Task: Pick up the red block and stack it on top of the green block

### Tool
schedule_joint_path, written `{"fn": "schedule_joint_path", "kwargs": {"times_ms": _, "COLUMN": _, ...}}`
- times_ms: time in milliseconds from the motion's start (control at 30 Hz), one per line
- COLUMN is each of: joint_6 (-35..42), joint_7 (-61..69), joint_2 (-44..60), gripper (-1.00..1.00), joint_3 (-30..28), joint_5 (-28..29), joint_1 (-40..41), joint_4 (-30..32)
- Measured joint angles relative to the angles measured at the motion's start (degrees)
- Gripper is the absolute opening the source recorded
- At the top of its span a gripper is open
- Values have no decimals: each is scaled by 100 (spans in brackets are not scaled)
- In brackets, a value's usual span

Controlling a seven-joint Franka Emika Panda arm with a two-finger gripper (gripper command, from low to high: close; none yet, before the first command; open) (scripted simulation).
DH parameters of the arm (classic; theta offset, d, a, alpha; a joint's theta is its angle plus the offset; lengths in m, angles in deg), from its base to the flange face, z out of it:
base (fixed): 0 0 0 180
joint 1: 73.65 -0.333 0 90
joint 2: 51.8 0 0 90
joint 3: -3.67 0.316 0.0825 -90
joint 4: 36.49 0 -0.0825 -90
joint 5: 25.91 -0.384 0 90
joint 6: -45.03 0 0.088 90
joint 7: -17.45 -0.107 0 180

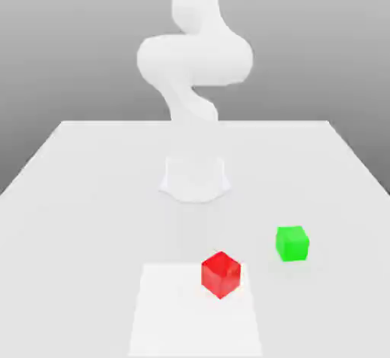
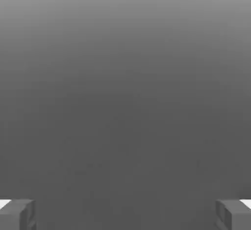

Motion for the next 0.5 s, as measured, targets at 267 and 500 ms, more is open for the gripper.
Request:
{"fn": "schedule_joint_path", "kwargs": {"times_ms": 267, "joint_6": -1071, "joint_7": 1401, "joint_2": 1589, "gripper": 0, "joint_3": -382, "joint_5": -130, "joint_1": -640, "joint_4": 1199}}
{"fn": "schedule_joint_path", "kwargs": {"times_ms": 500, "joint_6": -2082, "joint_7": 2614, "joint_2": 3104, "gripper": 0, "joint_3": -473, "joint_5": -111, "joint_1": -1028, "joint_4": 2305}}
